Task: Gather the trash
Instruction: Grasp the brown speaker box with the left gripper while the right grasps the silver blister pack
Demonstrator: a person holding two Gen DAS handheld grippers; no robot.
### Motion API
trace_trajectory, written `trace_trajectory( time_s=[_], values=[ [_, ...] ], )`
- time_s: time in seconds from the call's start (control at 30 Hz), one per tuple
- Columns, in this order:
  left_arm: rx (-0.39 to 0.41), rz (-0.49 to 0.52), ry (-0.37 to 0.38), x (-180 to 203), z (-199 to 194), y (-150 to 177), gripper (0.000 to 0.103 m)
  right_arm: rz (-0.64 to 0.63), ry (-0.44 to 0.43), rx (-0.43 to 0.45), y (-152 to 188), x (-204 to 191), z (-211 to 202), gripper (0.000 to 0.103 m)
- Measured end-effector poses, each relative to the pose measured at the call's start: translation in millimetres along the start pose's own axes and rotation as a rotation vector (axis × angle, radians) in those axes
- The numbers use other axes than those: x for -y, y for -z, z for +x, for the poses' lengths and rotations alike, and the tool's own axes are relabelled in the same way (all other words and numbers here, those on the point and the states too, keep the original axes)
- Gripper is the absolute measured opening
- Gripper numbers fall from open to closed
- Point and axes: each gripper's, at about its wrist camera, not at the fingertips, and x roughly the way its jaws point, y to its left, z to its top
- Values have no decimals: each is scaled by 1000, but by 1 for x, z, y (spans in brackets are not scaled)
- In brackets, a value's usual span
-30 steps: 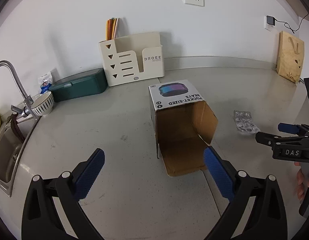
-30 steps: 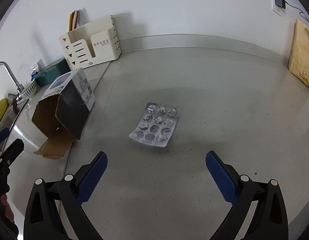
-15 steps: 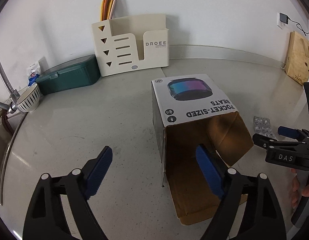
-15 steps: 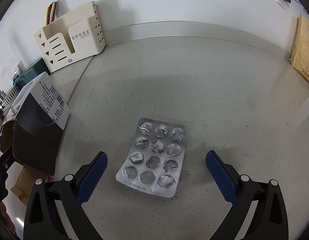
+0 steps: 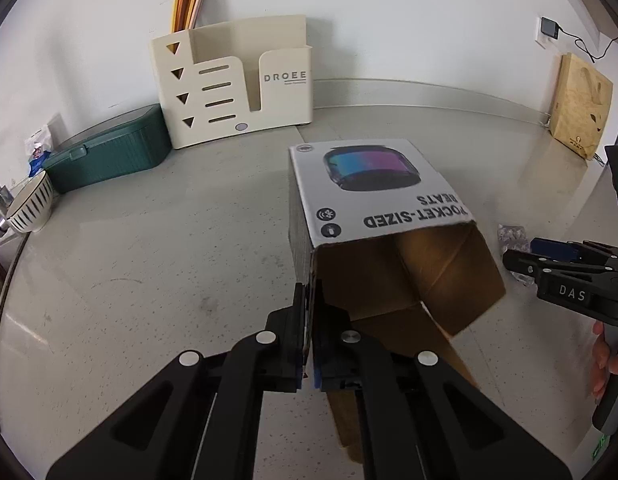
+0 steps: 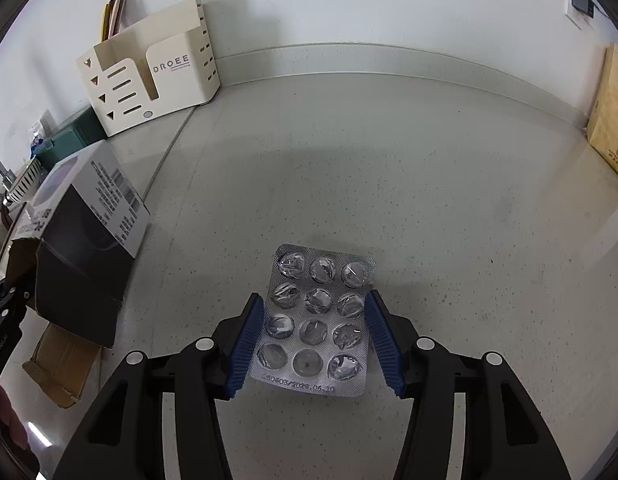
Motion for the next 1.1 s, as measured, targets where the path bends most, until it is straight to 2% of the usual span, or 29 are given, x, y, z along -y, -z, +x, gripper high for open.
trace_trajectory(
  time_s=[0.03,0.07,0.1,0.3,0.33,0.37,0.4,0.43,0.6,0.8,0.83,1.1],
  values=[
    [5,1,2,0,-1,0,4,2,-1,1,1,1,-2,46],
    [9,2,6,0,-2,-1,4,2,-4,4,1,2,-5,4],
    [12,3,11,0,-4,-1,4,3,-5,7,0,2,-8,8],
    [29,10,23,1,-11,-2,3,18,-52,4,3,9,-18,8],
    [31,12,21,1,-11,-2,3,31,-62,5,4,10,-18,21],
    [32,14,20,1,-12,-2,4,40,-72,3,5,12,-20,43],
    [32,13,25,0,-12,-1,3,44,-82,1,7,14,-21,49],
    [33,11,27,0,-12,0,4,41,-74,-6,9,15,-21,51],
    [35,10,34,-1,-13,7,4,66,-107,-33,21,19,-23,49],
    [36,-6,35,-4,-18,13,4,107,-159,-55,17,18,-17,29],
    [36,-8,37,-4,-19,14,4,121,-175,-62,17,19,-16,20],
    [45,-14,44,-3,-28,16,4,130,-236,-21,20,20,-39,13]
  ],
)
